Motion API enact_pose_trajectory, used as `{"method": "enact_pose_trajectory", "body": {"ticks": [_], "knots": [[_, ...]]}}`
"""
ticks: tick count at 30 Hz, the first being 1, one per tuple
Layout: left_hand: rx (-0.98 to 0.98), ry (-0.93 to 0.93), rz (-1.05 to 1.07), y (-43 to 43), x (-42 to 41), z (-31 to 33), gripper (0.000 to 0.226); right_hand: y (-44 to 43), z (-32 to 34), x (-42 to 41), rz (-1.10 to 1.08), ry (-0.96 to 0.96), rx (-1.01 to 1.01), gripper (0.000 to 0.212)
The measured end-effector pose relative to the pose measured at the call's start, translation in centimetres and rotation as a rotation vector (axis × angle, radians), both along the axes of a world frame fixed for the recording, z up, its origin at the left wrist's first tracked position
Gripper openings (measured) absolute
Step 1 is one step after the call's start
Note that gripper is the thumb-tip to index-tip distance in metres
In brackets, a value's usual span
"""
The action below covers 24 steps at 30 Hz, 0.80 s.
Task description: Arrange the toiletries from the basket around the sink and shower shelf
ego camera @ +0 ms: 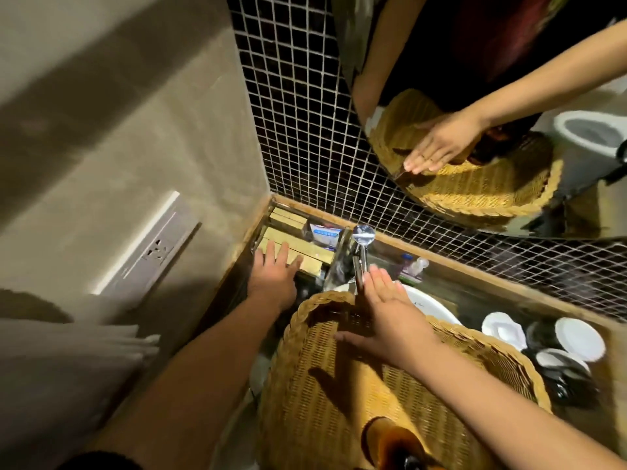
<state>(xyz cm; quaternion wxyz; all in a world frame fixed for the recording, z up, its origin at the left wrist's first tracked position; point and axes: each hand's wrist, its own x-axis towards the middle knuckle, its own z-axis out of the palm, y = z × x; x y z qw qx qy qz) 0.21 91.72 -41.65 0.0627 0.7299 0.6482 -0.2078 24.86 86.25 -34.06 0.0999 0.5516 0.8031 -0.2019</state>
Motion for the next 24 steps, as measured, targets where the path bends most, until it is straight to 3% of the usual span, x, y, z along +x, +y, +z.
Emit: {"method": "enact_pose_trajectory", "body": {"ticks": [15,24], "knots": [[0.307,-0.027,-0.253,-3.9,10.2,10.0,0.066,-7.9,6.2,10.4,-0.227,-0.078,0.187,0.128],[0.298,-0.165,-0.405,-6.8,18.8,12.0,0.076,-13.2,8.0,15.9,-0.413,-0.068,0.261,0.127]]}}
